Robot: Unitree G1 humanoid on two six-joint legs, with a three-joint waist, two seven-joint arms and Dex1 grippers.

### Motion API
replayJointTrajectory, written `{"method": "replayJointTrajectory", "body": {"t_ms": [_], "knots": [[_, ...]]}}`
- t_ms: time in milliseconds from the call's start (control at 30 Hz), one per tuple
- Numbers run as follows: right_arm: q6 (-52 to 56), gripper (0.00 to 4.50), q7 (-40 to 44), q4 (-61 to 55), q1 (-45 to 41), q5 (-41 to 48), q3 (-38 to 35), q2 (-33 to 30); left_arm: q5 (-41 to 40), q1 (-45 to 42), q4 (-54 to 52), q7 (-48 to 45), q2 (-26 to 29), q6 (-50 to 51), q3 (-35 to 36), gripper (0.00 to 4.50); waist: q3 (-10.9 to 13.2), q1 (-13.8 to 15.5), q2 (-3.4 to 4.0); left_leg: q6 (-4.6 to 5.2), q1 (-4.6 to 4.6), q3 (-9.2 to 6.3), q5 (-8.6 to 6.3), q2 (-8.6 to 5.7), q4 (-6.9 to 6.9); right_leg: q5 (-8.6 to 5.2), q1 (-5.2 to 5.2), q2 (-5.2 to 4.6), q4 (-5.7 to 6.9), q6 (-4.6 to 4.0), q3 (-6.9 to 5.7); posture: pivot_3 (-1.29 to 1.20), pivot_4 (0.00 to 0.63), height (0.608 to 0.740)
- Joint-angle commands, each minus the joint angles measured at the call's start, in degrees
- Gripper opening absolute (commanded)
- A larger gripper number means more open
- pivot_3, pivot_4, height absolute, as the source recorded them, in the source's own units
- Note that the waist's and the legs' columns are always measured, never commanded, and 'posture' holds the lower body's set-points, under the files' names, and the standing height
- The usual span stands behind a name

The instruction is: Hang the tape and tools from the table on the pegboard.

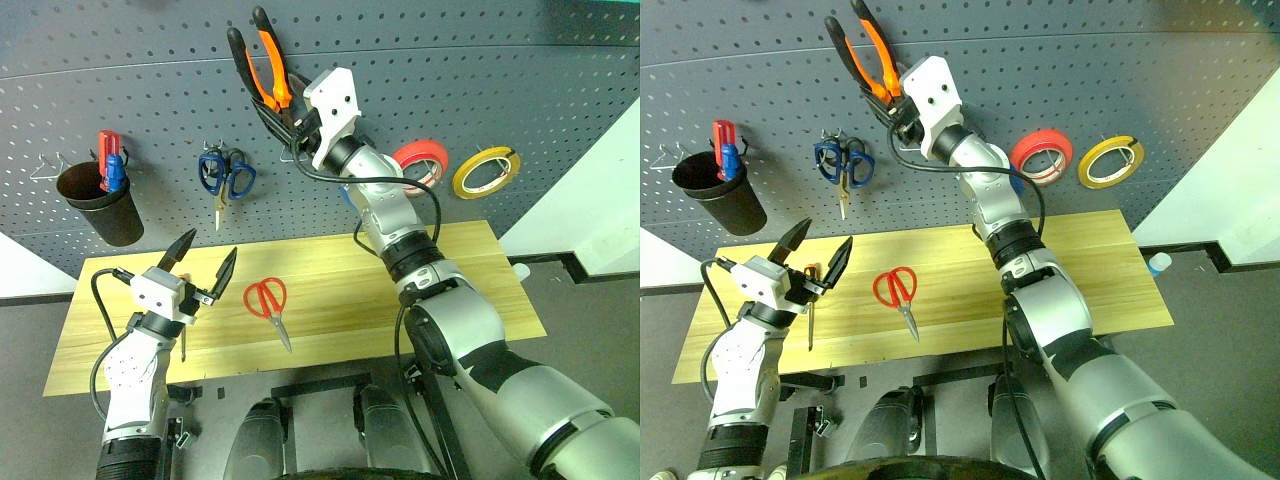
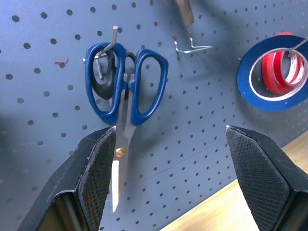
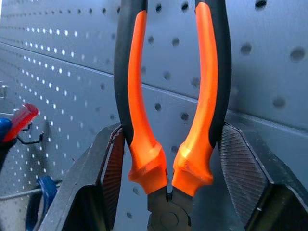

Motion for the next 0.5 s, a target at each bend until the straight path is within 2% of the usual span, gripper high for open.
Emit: {"method": "replayJointTrajectory", "body": {"t_ms": [33, 233, 333, 500], "knots": [[-4.6, 2.58, -0.39, 2.52, -3.45, -0.1, -1.43, 0.39, -0.11, 1.1, -2.13, 0.93, -0.26, -1.16, -0.12, 3.78, 0.0, 0.03, 0.0, 0.0, 0.0, 0.0, 0.0, 0.0, 0.01, 0.0, 0.0, 0.0, 0.0, 0.0, 0.0, 0.08, 0.095, 0.736], [-8.59, 2.58, -2.75, 7.6, -3.52, -1.88, -1.55, -0.4, -0.57, 2.26, -2.8, 0.98, -0.13, -0.96, -0.55, 3.78, 0.0, 0.02, 0.01, 0.0, 0.01, -0.01, 0.0, 0.0, 0.03, 0.0, 0.0, 0.0, 0.05, 0.0, 0.0, 0.08, 0.101, 0.736], [-8.38, 2.58, -1.37, 8.94, -3.43, -1.36, -2.18, -0.55, -0.69, 2.41, -2.95, 0.87, 0.01, -0.79, -0.67, 3.78, 0.0, 0.02, 0.01, 0.0, 0.01, 0.0, 0.01, 0.0, 0.05, 0.0, 0.0, 0.0, 0.07, 0.0, 0.01, 0.07, 0.103, 0.736], [-7.25, 4.22, 2.12, 8.62, -2.45, -0.58, -2.97, -0.71, -0.89, 2.41, -3.01, 0.59, 0.32, -0.37, -0.84, 3.78, 0.0, -0.04, 0.01, -0.01, 0.05, 0.0, 0.01, 0.0, 0.05, 0.0, 0.02, 0.0, 0.11, 0.01, 0.01, 0.06, 0.104, 0.736]]}}
